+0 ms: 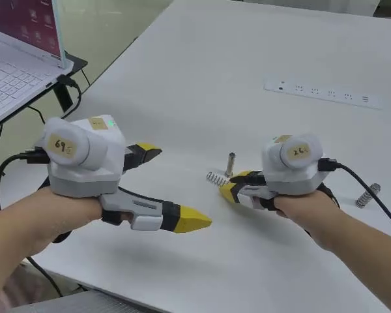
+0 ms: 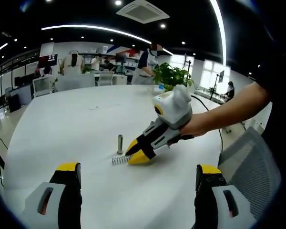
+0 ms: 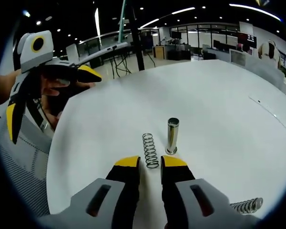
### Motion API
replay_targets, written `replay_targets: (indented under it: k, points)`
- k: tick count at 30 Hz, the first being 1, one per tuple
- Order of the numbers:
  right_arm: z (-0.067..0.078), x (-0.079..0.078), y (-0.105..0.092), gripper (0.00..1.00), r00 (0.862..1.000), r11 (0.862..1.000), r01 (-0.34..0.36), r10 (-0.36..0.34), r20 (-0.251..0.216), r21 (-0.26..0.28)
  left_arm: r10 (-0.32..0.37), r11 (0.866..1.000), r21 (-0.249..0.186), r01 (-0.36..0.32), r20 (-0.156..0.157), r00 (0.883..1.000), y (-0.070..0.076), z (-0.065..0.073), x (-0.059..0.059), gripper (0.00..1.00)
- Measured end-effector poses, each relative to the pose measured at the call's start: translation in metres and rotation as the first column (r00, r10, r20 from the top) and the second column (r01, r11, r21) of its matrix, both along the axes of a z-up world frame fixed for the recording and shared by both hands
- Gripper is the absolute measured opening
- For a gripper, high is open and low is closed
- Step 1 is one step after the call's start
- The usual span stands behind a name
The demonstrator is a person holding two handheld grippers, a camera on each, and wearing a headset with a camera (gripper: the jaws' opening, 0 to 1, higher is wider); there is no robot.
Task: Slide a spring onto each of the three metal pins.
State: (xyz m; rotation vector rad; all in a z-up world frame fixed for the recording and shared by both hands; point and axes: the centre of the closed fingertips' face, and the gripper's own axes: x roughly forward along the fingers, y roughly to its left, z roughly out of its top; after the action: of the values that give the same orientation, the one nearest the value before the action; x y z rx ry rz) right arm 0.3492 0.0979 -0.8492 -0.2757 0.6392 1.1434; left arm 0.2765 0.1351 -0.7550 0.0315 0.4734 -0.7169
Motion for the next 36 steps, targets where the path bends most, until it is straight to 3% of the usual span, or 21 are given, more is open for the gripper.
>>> replay_targets:
  k: [6, 9, 15, 36]
  points:
    - [-0.003, 0.004, 0.001, 0.09, 1.000, 1.000, -0.005, 0.005, 0.015, -0.003, -0.004, 1.000, -0.003, 0.004, -0.003, 1.000, -0.003, 0.000, -0.001, 0.97]
    - [-0.002, -0.003, 0.001, 0.09, 0.999, 0.999, -0.039, 0.039, 0.034, -0.013, -0.010, 1.000, -0.001, 0.010, -0.006, 1.000, -0.005, -0.001, -0.001, 0.97]
    - [0.013, -0.009, -0.003, 0.08, 0.996, 0.998, -0.066, 0.065, 0.055, 0.009, -0.020, 1.000, -0.003, 0.020, -0.004, 1.000, -0.011, 0.000, -0.001, 0.97]
    - [0.054, -0.037, -0.062, 0.08, 0.990, 0.995, -0.100, 0.097, 0.097, 0.020, -0.109, 0.994, -0.009, 0.109, 0.001, 0.994, -0.045, 0.003, 0.004, 0.93]
